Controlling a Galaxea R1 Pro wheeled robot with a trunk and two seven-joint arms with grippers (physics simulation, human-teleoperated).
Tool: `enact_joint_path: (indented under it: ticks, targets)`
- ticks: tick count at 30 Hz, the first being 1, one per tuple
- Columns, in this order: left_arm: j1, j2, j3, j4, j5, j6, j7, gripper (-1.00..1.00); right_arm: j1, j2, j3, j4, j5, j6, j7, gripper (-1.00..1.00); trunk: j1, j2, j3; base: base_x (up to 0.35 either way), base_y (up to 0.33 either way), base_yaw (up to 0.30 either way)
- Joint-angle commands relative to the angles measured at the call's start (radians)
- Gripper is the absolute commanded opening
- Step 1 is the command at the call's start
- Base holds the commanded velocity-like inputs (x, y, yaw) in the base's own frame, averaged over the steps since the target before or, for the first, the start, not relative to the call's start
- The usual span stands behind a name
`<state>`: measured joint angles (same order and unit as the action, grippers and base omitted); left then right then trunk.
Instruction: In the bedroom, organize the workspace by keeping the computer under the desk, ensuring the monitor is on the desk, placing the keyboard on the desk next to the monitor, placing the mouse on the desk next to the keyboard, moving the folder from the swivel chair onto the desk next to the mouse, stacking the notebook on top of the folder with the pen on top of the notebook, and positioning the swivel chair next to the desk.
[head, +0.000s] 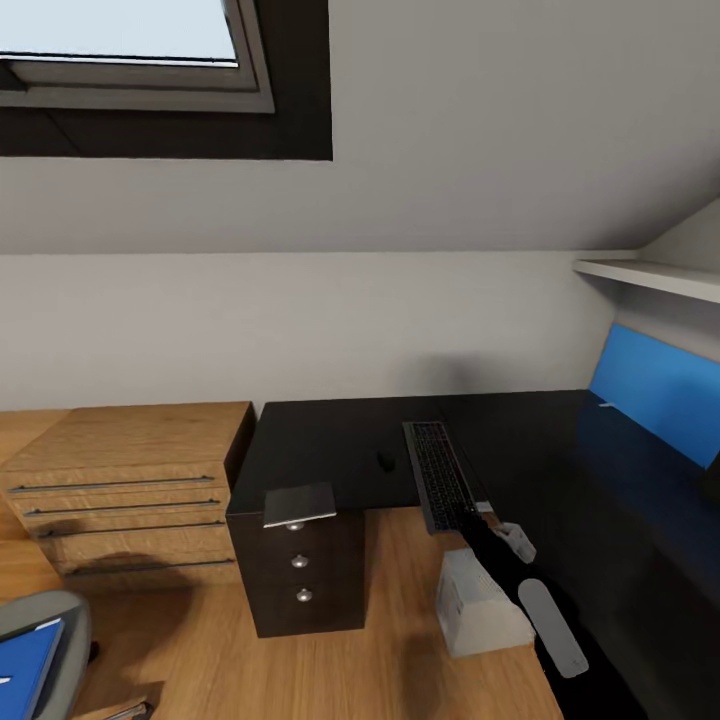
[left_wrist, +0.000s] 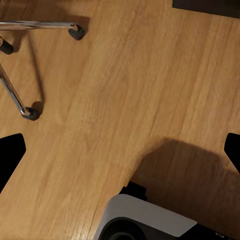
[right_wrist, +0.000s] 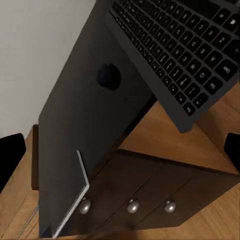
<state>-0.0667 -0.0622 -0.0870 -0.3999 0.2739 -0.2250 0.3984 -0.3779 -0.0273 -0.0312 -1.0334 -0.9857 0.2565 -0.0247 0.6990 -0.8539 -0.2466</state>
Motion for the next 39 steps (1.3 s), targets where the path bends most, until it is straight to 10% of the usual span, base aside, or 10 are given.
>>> enact_joint_path:
  ticks: [1,39]
  targets:
    - [-0.001,-0.008,-0.008,-0.001,0.01,-0.005,0.007,1.0,0.0,-0.018,-0.019,-0.016,-0.04,0.027,-0.001,1.0,0.004,-0.008,-0.005,0.0,0.0,0.0]
    - [-0.001,-0.013,-0.007,-0.005,0.01,-0.005,0.008,1.0,0.001,-0.022,-0.035,0.111,-0.058,-0.017,-0.001,1.0,0.15,-0.274,-0.124,0.0,0.0,0.0]
